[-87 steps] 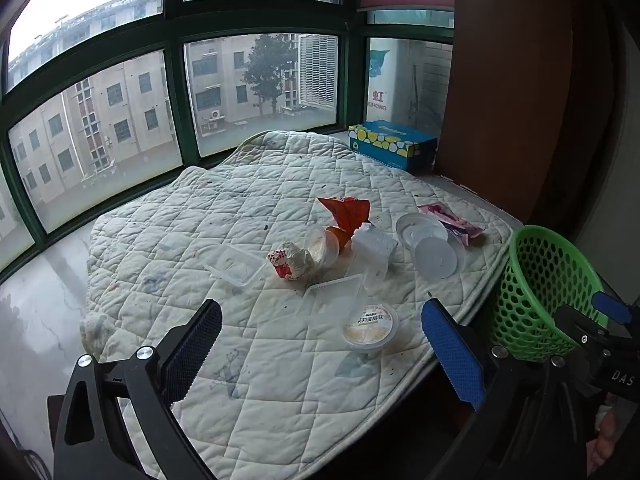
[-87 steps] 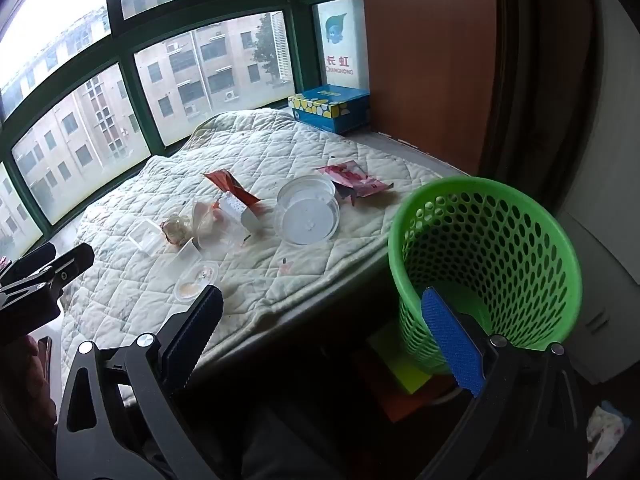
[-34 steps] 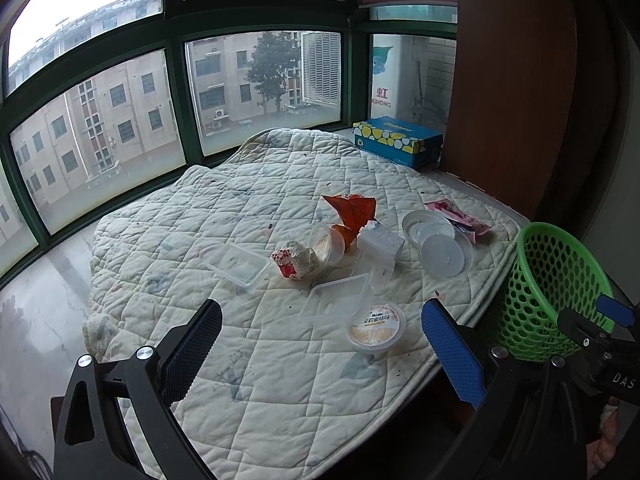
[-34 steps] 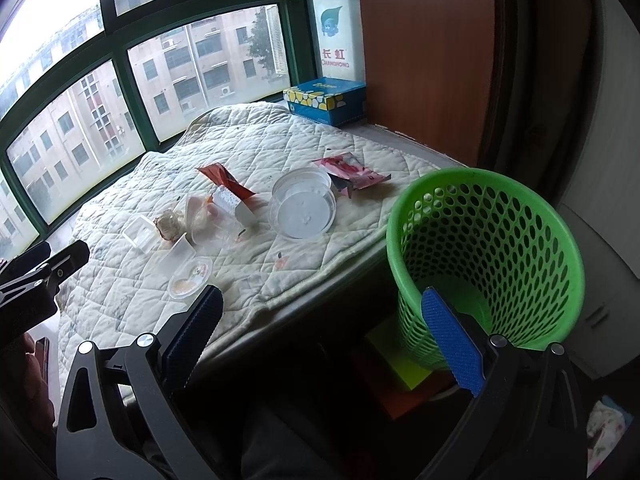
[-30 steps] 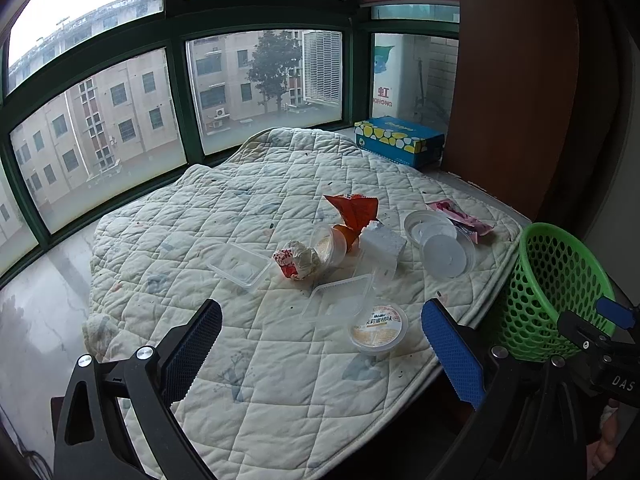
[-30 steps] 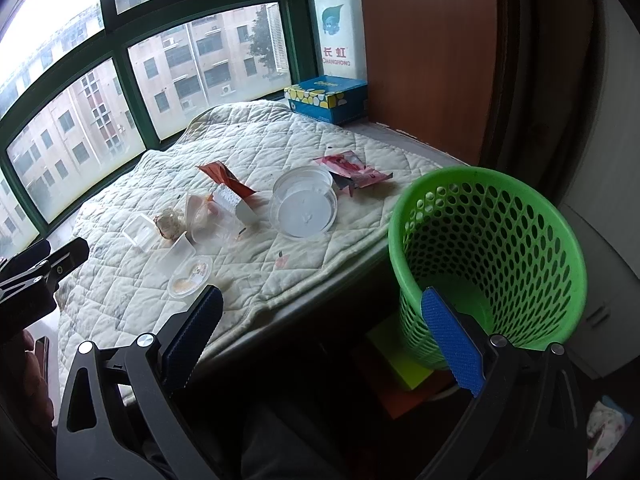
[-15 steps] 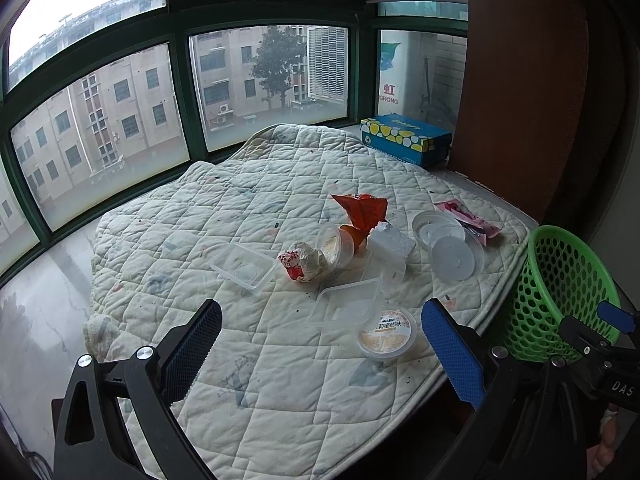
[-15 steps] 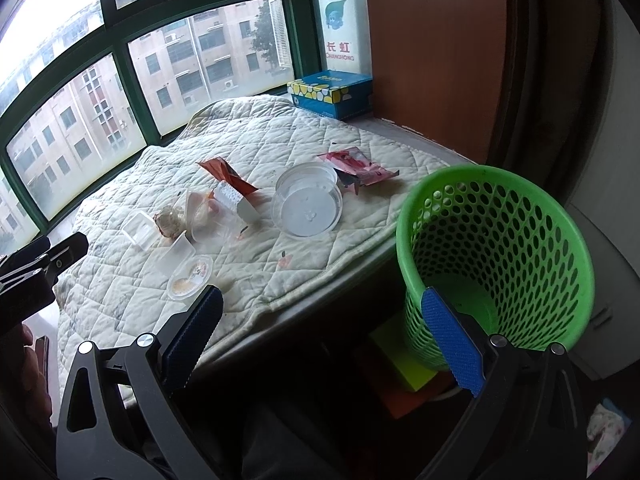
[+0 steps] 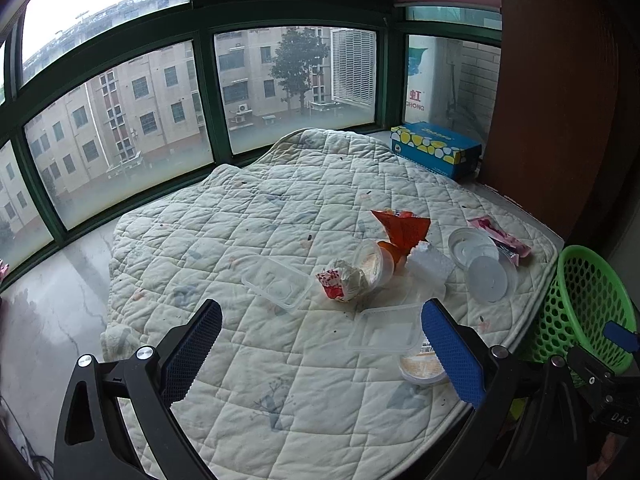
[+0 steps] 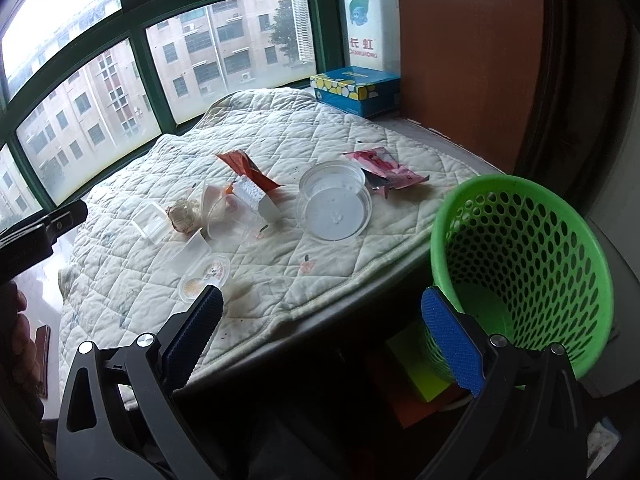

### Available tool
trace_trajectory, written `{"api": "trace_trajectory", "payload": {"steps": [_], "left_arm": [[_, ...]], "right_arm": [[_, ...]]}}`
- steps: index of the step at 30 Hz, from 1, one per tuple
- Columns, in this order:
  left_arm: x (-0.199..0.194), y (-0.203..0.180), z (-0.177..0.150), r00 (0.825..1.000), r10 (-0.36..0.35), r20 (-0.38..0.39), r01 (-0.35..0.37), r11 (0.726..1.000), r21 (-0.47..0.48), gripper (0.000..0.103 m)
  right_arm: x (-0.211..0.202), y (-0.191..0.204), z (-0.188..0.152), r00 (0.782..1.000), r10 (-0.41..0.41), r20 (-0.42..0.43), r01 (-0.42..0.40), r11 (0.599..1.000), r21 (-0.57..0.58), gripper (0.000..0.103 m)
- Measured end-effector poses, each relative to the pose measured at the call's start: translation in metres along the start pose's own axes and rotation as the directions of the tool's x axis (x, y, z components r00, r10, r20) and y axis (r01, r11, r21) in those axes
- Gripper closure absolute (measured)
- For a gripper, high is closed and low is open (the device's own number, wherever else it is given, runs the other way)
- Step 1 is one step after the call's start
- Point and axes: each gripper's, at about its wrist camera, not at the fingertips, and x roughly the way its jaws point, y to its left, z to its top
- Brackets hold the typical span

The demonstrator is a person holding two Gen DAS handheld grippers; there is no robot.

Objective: Collect trash
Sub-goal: 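Reach the right gripper to the clear plastic tray and close on it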

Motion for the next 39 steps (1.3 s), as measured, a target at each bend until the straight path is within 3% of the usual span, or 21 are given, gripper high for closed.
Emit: {"api": "trace_trajectory", "payload": {"steps": [7,14,26,31,35,39], "left_arm": [[0.007,0.036,0.013,0.999,0.04,0.006,-0.04,0.997,-0.066,0.006],[0.018,0.065,0.011,0.998,0.056,-0.021,-0.058,0.992,-0.114,0.006],[0.039,0.095,-0.001,0.995,0.056,-0.08,-0.069,0.985,-0.161,0.006],[0.047,0.106,-0.008,0.992,0.063,-0.109,-0.081,0.982,-0.173,0.006],[0.056,0.113,-0.011,0.989,0.055,-0.135,-0.08,0.979,-0.186,0.006],[0.065,0.11,-0.012,0.989,0.034,-0.143,-0.06,0.982,-0.18,0.006]], "right_arm": [[0.018,0.028,0.005,0.998,0.055,-0.019,-0.057,0.995,-0.078,0.005],[0.045,0.067,0.004,0.984,0.166,-0.067,-0.176,0.968,-0.181,0.005],[0.112,0.109,0.025,0.926,0.324,-0.194,-0.376,0.84,-0.391,0.006],[0.14,0.12,0.026,0.904,0.341,-0.259,-0.424,0.798,-0.428,0.007],[0.148,0.129,0.026,0.897,0.347,-0.272,-0.439,0.771,-0.462,0.011],[0.153,0.135,0.023,0.898,0.336,-0.284,-0.437,0.76,-0.481,0.03]]}}
